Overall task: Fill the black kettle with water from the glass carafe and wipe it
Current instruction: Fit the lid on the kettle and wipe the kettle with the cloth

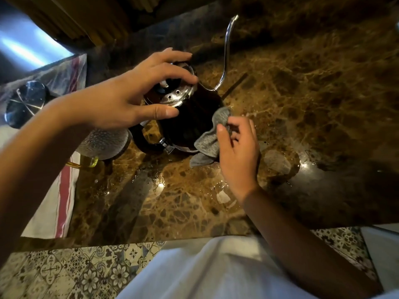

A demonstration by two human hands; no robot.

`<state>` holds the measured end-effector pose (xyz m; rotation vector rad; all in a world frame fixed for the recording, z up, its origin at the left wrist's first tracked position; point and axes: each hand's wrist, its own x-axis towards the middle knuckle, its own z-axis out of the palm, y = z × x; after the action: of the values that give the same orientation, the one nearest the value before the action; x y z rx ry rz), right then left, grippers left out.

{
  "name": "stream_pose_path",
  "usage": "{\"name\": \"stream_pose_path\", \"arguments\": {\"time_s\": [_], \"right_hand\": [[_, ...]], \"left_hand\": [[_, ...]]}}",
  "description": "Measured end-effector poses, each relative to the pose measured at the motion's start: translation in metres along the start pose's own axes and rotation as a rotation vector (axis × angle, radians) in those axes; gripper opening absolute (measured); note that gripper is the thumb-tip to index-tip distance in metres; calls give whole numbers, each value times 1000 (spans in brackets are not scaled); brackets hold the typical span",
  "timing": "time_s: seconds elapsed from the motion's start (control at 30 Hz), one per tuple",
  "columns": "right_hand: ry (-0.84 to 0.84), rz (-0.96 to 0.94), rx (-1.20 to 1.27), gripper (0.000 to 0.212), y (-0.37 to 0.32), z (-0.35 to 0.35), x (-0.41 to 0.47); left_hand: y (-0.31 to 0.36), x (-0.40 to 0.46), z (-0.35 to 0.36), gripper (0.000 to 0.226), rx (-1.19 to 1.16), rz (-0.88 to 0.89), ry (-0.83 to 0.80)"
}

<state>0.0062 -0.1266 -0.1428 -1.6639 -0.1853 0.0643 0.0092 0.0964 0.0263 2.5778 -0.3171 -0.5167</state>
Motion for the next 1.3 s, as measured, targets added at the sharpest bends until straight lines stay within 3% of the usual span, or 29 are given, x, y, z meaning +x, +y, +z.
{"name": "stream_pose_path", "arguments": {"time_s": [0.07,0.13,0.27,0.43,0.53,0.63,0.77,0.87,1.0,1.3], "right_hand": [[-26,121,-39,12,8,-8,-2],[-19,111,2,17,-3,-11,4],[-8,-99,168,24,-45,2,18],[12,-299,-46,14,-40,17,3],[-48,-231,-153,12,-18,13,-12],[-92,-84,-86,13,-17,7,-10],[16,-158,64,20,-41,15,26],[67,-252,-7,14,-43,18,31],[12,-362,-142,8,-21,19,7],[-130,-191,-317,10,8,15,-9]], "left_hand": [[0,1,-1,57,3,8,7],[1,1,-2,53,13,9,19],[3,0,0,63,75,-14,34],[9,-1,7,72,141,-47,98],[12,2,11,73,177,-106,169],[15,6,16,70,256,-165,235],[20,10,21,74,364,-218,285],[25,11,26,75,440,-250,312],[26,13,30,71,479,-277,353],[31,19,41,64,480,-356,489]]}}
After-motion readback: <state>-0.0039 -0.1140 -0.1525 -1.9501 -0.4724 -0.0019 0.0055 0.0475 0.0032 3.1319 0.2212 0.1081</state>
